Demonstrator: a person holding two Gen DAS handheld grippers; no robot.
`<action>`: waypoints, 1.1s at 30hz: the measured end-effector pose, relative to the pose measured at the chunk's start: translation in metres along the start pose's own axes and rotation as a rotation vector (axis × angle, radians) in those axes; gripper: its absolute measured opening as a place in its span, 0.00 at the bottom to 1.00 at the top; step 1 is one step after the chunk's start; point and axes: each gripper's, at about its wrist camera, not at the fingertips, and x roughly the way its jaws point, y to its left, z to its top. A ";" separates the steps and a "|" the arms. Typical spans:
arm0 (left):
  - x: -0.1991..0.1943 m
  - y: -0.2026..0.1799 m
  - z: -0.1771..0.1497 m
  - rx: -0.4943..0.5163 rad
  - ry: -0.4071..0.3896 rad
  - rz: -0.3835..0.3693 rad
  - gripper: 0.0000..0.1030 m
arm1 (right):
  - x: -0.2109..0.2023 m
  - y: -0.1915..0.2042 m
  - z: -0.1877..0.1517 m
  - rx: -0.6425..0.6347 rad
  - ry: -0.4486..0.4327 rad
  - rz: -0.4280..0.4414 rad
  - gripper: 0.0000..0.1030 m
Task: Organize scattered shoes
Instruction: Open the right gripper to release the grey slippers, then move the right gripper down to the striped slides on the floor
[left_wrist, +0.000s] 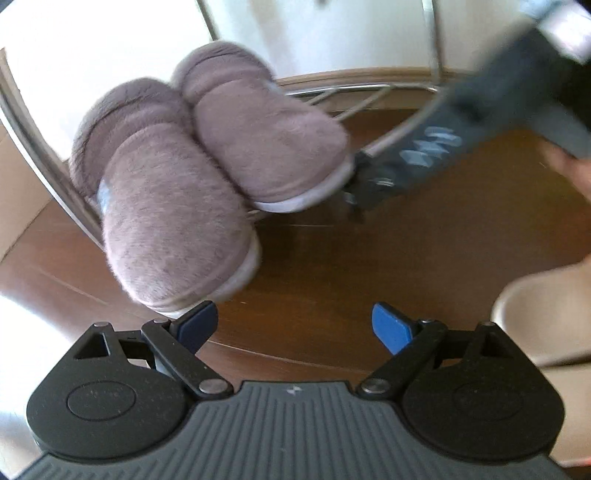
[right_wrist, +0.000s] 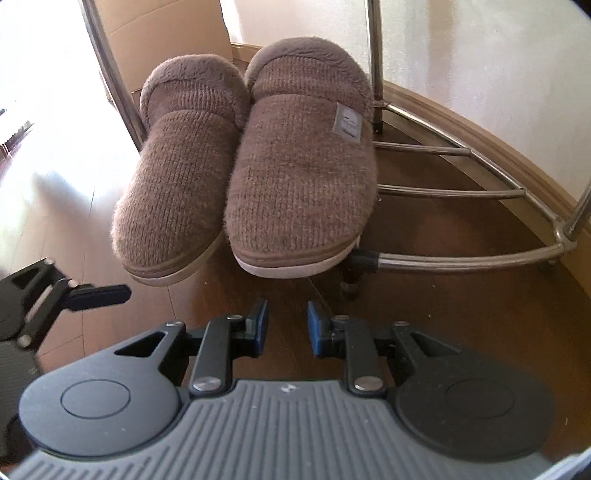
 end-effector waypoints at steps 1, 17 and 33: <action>0.003 0.005 0.005 -0.030 0.006 -0.002 0.88 | -0.002 -0.003 -0.001 0.005 -0.003 -0.003 0.21; -0.031 0.005 0.028 -0.214 0.007 0.088 0.89 | -0.054 -0.040 -0.026 0.129 -0.080 -0.057 0.46; -0.120 -0.004 0.076 -0.303 0.006 0.170 0.91 | -0.177 -0.049 -0.029 0.133 -0.271 -0.125 0.67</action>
